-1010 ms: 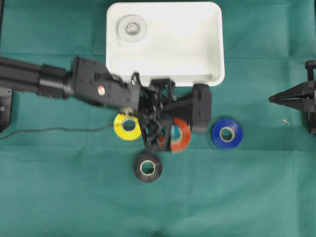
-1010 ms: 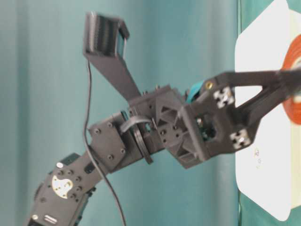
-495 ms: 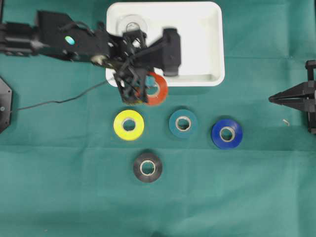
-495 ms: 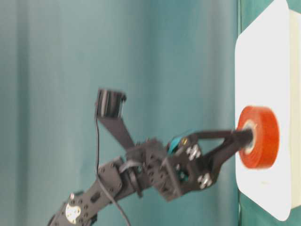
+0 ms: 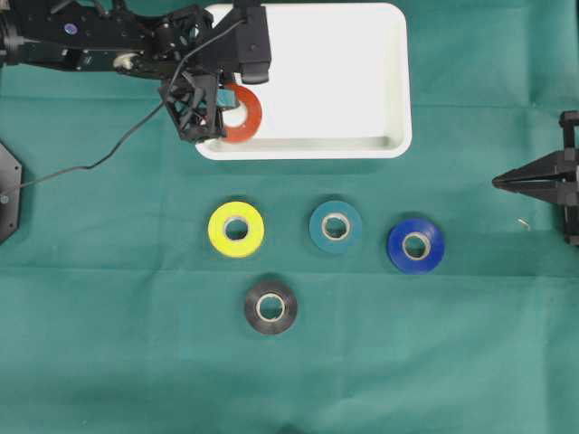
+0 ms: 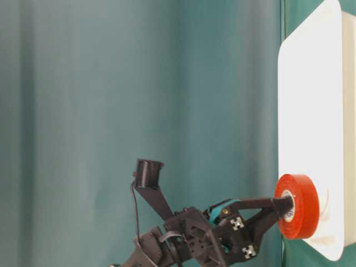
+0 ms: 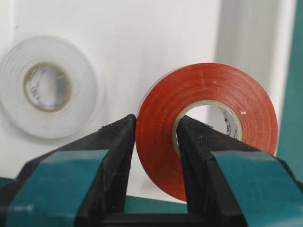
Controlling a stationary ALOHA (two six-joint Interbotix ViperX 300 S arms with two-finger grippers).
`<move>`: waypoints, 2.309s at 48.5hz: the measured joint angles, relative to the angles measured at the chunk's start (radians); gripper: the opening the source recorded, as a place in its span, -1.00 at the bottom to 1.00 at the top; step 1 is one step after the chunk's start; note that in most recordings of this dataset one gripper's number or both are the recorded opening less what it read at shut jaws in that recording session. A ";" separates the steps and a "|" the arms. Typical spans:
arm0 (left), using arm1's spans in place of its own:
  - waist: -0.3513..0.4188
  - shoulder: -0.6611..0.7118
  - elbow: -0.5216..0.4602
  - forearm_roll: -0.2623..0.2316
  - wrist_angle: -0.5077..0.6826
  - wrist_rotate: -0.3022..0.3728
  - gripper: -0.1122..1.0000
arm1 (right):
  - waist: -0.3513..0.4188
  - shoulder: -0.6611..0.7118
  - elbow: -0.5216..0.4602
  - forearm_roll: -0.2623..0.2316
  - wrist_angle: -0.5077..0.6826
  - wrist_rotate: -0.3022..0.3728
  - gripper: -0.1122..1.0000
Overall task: Put the tape into the white case with the left arm.
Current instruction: 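Lift the red roll and carry it into the white tray, then lower the red roll into the tray and open the left gripper, then withdraw the left gripper to the left side of the table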
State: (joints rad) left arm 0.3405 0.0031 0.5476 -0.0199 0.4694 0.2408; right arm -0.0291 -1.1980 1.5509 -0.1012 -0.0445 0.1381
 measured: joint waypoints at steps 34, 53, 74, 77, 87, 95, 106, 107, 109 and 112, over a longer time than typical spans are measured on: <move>0.018 0.018 0.069 0.000 -0.158 0.002 -0.33 | 0.000 0.000 0.000 0.000 0.000 0.000 -0.97; 0.025 0.032 0.071 0.000 -0.170 0.002 0.74 | 0.000 0.000 0.000 0.000 0.000 0.000 -0.97; 0.012 0.014 0.074 0.000 -0.170 0.000 0.71 | 0.000 0.000 0.000 0.000 0.000 0.000 -0.97; -0.006 -0.003 0.077 0.000 -0.169 0.000 0.71 | 0.000 0.000 0.000 0.000 0.000 0.000 -0.97; -0.106 -0.078 0.086 -0.002 -0.170 -0.003 0.71 | 0.000 0.000 0.000 0.000 0.000 0.000 -0.97; -0.201 -0.150 0.109 -0.003 -0.169 -0.031 0.71 | 0.000 0.000 0.000 0.000 0.000 0.000 -0.97; -0.285 -0.242 0.169 -0.003 -0.172 -0.104 0.71 | 0.000 0.000 0.000 0.000 0.000 0.000 -0.97; -0.291 -0.255 0.176 -0.003 -0.173 -0.110 0.71 | 0.000 0.000 0.000 0.000 0.000 0.000 -0.97; -0.305 -0.273 0.190 -0.005 -0.178 -0.121 0.71 | 0.000 0.000 0.000 0.000 0.000 0.000 -0.97; -0.321 -0.298 0.213 -0.005 -0.189 -0.132 0.71 | 0.002 0.000 0.000 0.000 0.000 0.000 -0.97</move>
State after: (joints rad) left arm 0.0199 -0.2945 0.7609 -0.0245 0.2807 0.1089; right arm -0.0276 -1.1980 1.5509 -0.1012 -0.0445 0.1381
